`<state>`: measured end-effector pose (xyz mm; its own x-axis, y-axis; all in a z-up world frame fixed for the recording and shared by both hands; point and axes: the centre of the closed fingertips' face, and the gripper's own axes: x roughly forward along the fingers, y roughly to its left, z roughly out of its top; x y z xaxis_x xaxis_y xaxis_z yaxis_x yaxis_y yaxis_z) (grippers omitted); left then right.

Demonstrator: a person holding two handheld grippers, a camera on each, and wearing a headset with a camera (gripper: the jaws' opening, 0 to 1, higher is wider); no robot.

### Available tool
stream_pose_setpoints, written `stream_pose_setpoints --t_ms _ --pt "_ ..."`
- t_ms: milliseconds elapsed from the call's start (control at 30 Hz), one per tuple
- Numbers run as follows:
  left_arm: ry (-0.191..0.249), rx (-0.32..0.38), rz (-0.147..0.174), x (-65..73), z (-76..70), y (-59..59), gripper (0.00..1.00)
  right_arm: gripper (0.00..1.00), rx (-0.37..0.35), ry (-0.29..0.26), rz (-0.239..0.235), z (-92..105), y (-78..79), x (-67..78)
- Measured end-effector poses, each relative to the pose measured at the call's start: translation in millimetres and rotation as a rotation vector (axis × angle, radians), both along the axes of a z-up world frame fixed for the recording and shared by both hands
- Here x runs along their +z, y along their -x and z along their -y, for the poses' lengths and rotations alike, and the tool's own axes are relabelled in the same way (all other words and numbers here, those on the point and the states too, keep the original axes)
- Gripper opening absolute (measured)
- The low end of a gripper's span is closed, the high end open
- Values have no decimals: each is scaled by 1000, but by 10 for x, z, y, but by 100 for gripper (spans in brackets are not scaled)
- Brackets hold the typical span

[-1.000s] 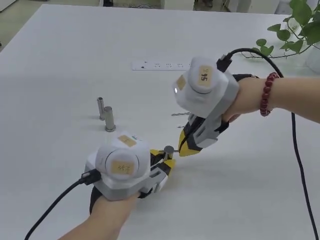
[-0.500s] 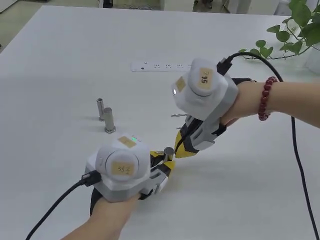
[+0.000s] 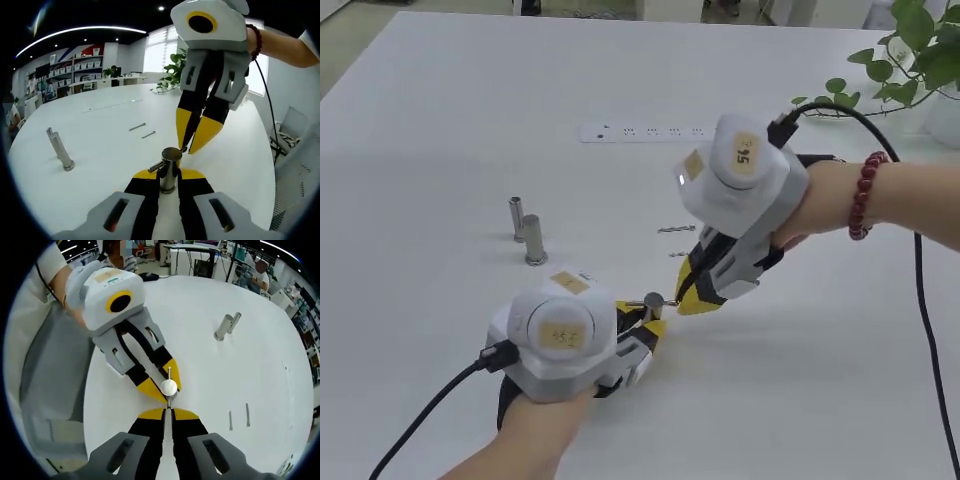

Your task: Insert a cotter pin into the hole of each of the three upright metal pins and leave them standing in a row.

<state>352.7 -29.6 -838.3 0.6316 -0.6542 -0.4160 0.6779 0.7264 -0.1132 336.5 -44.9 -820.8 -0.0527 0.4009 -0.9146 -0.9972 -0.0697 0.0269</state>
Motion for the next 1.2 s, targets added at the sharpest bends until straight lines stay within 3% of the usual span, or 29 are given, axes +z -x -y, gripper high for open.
stream_pose_setpoints --t_ms 567,733,967,1200 --pt "2 1 -5 -20 -10 11 12 3 -3 -8 0 -79 25 -10" --pt "0 6 -25 -38 -10 9 13 7 -12 -8 -3 -84 23 -11" --pt "-2 13 -35 -37 -36 11 25 16 -53 -36 -6 -100 9 20" --pt "-13 1 -46 -34 -91 63 37 25 -103 -116 -13 -208 23 65"
